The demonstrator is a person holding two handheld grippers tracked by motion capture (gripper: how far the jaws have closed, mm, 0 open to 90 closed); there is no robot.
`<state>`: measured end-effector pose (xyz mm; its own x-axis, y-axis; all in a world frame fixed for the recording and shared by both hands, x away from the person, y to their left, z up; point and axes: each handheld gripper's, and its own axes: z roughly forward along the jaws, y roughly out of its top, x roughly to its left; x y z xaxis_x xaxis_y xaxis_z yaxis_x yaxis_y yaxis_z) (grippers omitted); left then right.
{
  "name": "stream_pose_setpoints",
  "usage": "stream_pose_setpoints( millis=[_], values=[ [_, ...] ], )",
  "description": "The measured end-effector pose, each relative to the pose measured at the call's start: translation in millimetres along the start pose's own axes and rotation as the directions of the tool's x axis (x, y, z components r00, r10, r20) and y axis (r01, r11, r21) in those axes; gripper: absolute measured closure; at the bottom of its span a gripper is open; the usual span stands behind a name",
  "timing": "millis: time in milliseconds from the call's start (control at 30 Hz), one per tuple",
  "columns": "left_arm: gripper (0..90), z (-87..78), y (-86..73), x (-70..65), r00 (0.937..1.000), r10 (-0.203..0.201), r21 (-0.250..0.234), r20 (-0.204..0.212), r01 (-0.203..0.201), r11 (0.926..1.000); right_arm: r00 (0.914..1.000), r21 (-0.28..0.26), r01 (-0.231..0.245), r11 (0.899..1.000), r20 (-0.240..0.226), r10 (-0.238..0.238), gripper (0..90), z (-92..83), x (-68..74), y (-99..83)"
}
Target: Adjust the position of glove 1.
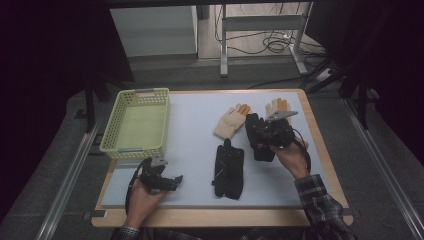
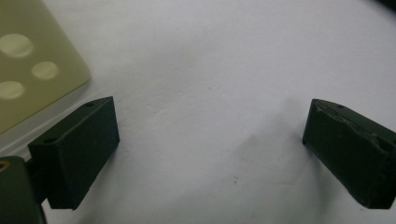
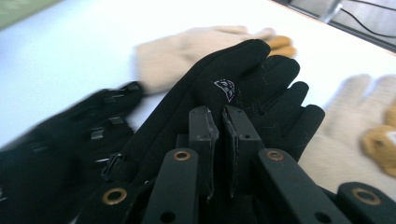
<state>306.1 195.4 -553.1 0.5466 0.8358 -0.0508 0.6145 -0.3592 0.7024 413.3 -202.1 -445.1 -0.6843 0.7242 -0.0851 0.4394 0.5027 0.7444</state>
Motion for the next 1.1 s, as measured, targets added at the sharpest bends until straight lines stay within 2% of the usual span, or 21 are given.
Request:
stream_pose_setpoints(
  millis=[33,133,233,267,300,333,400,533,633,667,700,767,833,900,967,1033,1100],
  values=[
    [3.8,0.0,0.0,0.0,1.0000,0.000,0.000,0.000,0.000,1.0000,1.0000,0.000,0.000,1.000,0.000,0.000,81.5,0.0,0.0,0.0],
    [3.9,0.1,0.0,-0.2,1.0000,-0.003,-0.003,-0.002,0.003,1.0000,0.9993,-0.019,0.015,1.000,-0.034,-0.016,81.4,-11.8,23.7,0.5],
    [3.9,0.1,0.1,-0.1,1.0000,-0.001,-0.002,-0.001,0.001,1.0000,0.9960,-0.032,-0.003,0.999,-0.090,0.000,81.3,-21.4,44.3,0.8],
    [3.9,0.2,0.0,-0.1,1.0000,-0.001,-0.003,-0.001,0.001,1.0000,0.9946,-0.033,0.002,0.999,-0.104,-0.005,81.3,-25.3,58.1,0.5],
    [3.9,0.2,0.0,-0.1,1.0000,-0.001,-0.003,-0.001,0.001,1.0000,0.9940,-0.029,0.005,1.000,-0.109,-0.008,81.3,-26.3,64.6,0.3],
    [3.9,0.2,0.0,-0.1,1.0000,-0.001,-0.003,-0.001,0.001,1.0000,0.9940,-0.029,0.005,1.000,-0.109,-0.008,81.3,-26.3,64.6,0.3],
    [3.9,0.2,0.0,-0.3,1.0000,-0.004,-0.003,-0.001,0.004,1.0000,0.9928,-0.015,0.005,1.000,-0.119,-0.007,81.3,-24.4,80.8,-1.1],
    [3.9,0.2,0.0,-0.1,1.0000,-0.002,-0.003,-0.001,0.002,1.0000,0.9932,0.000,0.002,1.000,-0.116,-0.002,81.2,-13.9,92.0,-3.8],
    [3.9,0.0,0.0,-0.1,1.0000,-0.001,-0.001,-0.001,0.001,1.0000,0.9927,0.031,-0.021,0.999,-0.118,0.025,81.1,10.1,101.9,-11.2],
    [3.9,0.0,0.0,-0.1,1.0000,-0.001,-0.001,-0.001,0.001,1.0000,0.9927,0.031,-0.021,0.999,-0.118,0.025,81.1,10.1,101.9,-11.2],
    [3.9,0.2,-0.1,-0.3,1.0000,-0.005,-0.005,-0.001,0.005,1.0000,0.9918,0.049,-0.022,0.999,-0.125,0.028,80.4,21.5,107.1,-16.7],
    [3.9,0.3,-0.1,-0.3,1.0000,-0.005,-0.005,-0.001,0.005,1.0000,0.9908,0.058,-0.024,0.998,-0.131,0.031,78.9,26.0,109.9,-19.7],
    [3.9,0.2,-0.2,-0.3,1.0000,-0.004,-0.005,-0.001,0.004,1.0000,0.9890,0.057,-0.014,0.998,-0.147,0.022,71.3,31.4,112.3,-24.2],
    [3.9,0.3,-0.2,-0.3,1.0000,-0.004,-0.005,-0.001,0.004,1.0000,0.9863,0.035,-0.011,0.999,-0.164,0.017,60.2,24.3,110.1,-22.3],
    [3.9,0.3,-0.1,-0.3,1.0000,-0.005,-0.005,-0.001,0.005,1.0000,0.9861,0.026,0.000,1.000,-0.166,0.004,59.9,19.1,109.0,-21.0],
    [3.9,0.3,-0.1,-0.3,1.0000,-0.004,-0.005,-0.001,0.004,1.0000,0.9828,0.015,0.024,1.000,-0.183,-0.021,61.3,2.9,107.9,-19.6],
    [3.9,0.3,-0.1,-0.3,1.0000,-0.004,-0.005,-0.001,0.004,1.0000,0.9811,0.012,0.035,0.999,-0.191,-0.033,62.5,-1.2,107.7,-20.8]
  ],
)
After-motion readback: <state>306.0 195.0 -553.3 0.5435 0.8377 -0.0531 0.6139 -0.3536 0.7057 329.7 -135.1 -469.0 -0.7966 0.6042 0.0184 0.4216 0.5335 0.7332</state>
